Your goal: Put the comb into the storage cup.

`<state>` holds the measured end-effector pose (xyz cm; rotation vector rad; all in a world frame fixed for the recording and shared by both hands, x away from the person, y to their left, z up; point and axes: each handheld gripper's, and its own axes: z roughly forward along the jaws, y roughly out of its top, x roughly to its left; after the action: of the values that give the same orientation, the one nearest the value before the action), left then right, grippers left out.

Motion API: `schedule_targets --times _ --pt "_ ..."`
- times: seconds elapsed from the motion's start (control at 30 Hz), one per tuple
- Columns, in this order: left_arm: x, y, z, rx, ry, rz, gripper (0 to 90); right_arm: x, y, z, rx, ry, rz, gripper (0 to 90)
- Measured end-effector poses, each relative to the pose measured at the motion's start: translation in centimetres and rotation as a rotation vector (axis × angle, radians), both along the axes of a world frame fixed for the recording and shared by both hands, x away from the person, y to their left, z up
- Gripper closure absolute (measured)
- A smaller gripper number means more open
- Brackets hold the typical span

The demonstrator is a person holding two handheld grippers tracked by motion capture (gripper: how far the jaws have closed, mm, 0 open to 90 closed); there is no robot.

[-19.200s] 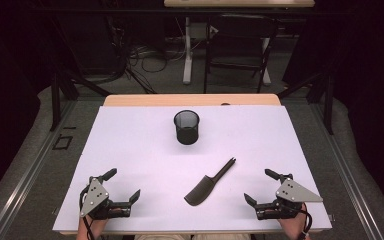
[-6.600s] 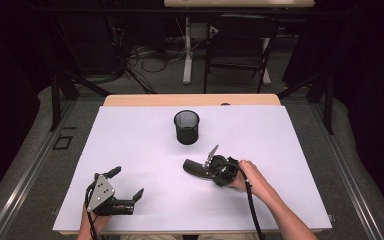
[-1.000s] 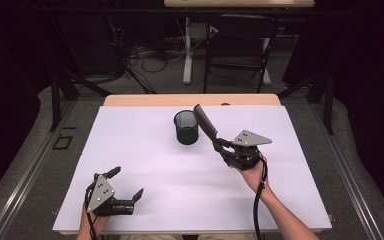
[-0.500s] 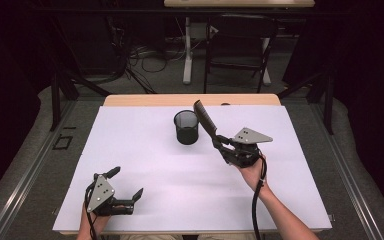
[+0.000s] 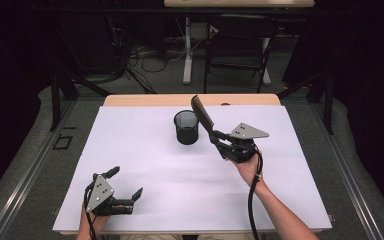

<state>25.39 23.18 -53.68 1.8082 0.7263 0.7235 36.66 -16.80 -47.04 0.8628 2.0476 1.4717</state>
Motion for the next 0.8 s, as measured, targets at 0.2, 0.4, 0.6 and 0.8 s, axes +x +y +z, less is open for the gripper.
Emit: schedule_targets --times 0.2,0.4,0.6,0.8 --pt "0.0 0.0 0.0 0.003 0.0 0.0 0.9 0.3 0.4 0.3 0.008 -0.023 -0.001 72.8" --pt "0.0 0.1 0.0 0.0 0.005 0.004 0.9 1.0 0.7 0.5 0.035 -0.035 -0.011 72.8" --pt "0.0 0.0 0.0 0.0 0.004 0.001 0.9 1.4 1.0 0.8 0.046 -0.051 -0.017 72.8" --pt "0.0 0.0 0.0 -0.001 0.005 0.002 0.9 1.9 1.3 1.0 0.053 -0.055 -0.018 72.8"
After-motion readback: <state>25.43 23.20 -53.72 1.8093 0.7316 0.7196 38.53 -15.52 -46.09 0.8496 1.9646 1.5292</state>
